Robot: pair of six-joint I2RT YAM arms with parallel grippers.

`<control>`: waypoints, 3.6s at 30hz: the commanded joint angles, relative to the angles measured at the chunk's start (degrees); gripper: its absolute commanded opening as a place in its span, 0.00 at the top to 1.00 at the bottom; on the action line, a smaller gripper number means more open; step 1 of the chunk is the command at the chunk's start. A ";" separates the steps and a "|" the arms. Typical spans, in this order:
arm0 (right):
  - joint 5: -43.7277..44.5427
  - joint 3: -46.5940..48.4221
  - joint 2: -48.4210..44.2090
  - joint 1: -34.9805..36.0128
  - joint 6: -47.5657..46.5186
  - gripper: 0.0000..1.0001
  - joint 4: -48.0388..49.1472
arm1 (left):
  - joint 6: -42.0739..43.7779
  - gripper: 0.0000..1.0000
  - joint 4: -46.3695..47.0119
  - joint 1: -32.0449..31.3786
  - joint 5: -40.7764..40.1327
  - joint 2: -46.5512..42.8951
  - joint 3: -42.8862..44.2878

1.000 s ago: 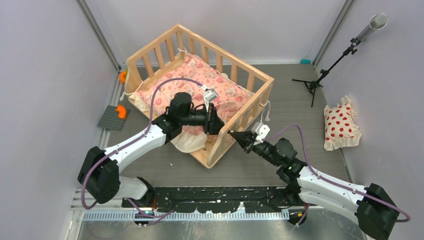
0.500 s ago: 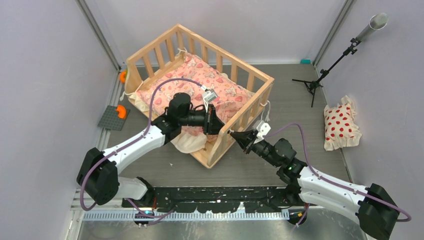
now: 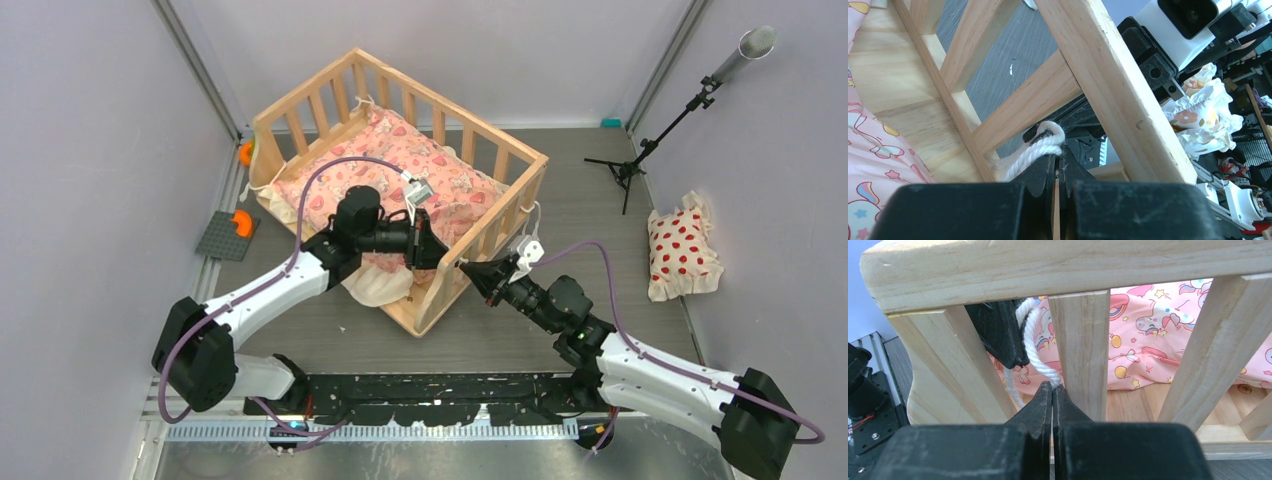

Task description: Set up the pet bed

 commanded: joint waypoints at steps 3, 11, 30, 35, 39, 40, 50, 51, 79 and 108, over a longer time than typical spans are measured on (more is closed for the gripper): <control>9.90 2.88 -1.73 -0.97 0.92 0.99 1.06 | 2.03 1.00 -8.20 -1.33 6.43 -4.52 -0.40; 10.41 2.64 -2.81 -0.99 1.08 0.99 0.24 | 6.76 1.00 -20.19 -1.32 2.89 -9.64 -0.04; -4.84 6.81 -12.01 -0.80 6.48 0.99 -18.67 | 5.09 1.00 -34.38 -2.24 -2.39 -21.54 -3.57; -2.88 8.80 -16.09 -0.70 9.02 0.99 -27.43 | 4.83 1.00 -37.99 -7.93 -8.77 -23.59 -3.71; -0.46 12.00 -17.52 -0.73 12.81 0.99 -37.74 | 3.45 1.00 -38.97 -13.12 -13.06 -23.45 -4.70; -0.18 12.68 -17.53 -0.76 14.70 0.99 -39.76 | 2.94 1.00 -38.97 -14.05 -13.89 -23.60 -5.09; 5.55 16.46 -16.48 -0.62 25.47 0.99 -52.17 | -4.38 1.00 -34.39 -20.89 -22.51 -28.57 -12.20; 5.71 16.94 -16.19 -0.67 26.60 0.99 -53.46 | -5.08 1.00 -33.06 -21.39 -23.31 -28.43 -13.02; 6.54 13.54 -16.95 2.87 45.04 0.99 -65.28 | -9.62 1.00 7.17 -43.11 -78.93 -8.26 -19.44; 3.82 9.65 -12.35 6.84 51.27 0.99 -61.03 | -14.50 1.00 -5.64 -41.15 -105.69 -22.33 -28.03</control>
